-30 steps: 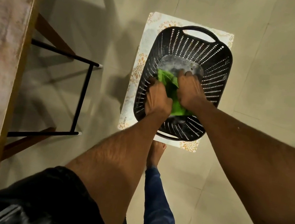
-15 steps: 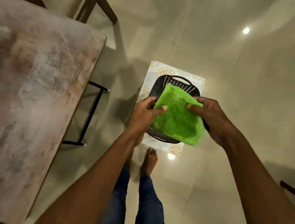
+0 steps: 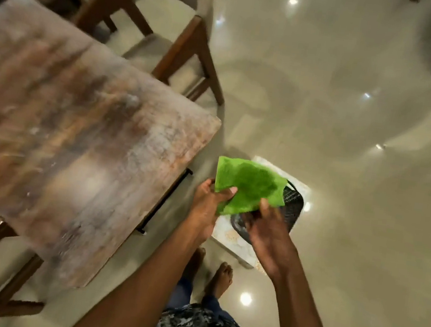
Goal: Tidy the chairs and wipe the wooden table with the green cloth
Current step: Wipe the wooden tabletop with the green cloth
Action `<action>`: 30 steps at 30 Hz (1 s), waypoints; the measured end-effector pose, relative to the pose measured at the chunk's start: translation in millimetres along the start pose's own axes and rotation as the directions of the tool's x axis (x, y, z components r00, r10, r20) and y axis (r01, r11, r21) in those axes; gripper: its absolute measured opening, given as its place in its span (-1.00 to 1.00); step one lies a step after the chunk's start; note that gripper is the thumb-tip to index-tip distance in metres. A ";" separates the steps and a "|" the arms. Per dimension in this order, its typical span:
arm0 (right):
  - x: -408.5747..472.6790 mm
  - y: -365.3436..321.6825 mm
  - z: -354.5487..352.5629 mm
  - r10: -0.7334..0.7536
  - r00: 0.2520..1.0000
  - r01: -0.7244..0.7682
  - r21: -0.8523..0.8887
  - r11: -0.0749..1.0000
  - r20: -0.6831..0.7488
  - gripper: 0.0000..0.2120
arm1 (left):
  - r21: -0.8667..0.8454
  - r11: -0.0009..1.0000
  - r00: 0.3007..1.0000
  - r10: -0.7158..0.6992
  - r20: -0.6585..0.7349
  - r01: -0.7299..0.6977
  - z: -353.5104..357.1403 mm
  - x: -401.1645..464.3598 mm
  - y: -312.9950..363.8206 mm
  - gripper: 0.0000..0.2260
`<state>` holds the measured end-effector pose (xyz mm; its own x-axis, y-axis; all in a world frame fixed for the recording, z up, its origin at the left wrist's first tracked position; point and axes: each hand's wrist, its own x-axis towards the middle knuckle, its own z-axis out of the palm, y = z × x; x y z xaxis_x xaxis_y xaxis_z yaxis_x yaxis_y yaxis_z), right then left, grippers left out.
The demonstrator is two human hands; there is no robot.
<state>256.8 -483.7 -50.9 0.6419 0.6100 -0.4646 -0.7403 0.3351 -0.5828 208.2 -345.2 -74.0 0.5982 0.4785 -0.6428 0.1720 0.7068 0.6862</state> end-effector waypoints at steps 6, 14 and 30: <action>19.0 53.0 72.4 0.083 0.996 -0.086 -0.214 0.973 -0.021 -0.67 | -0.123 0.986 0.982 0.088 -0.167 -0.110 -56.8 -35.6 8.0 -0.73; 25.9 123.9 123.7 0.244 0.962 -0.270 -0.276 0.922 -0.126 -0.63 | -0.213 0.967 0.975 0.094 -0.204 -0.138 -163.5 -69.0 27.6 -0.62; 84.3 381.1 168.5 0.279 0.822 0.557 -0.804 -0.210 0.497 -0.36 | 0.193 0.981 0.439 0.178 -0.881 -0.011 -425.4 -86.2 -84.4 -0.73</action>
<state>-4.9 -183.6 -199.8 0.2221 0.9514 -0.2132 0.6737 -0.3078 -0.6719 -190.8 -224.4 -221.3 -0.3964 0.7947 -0.4597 0.3133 0.5878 0.7459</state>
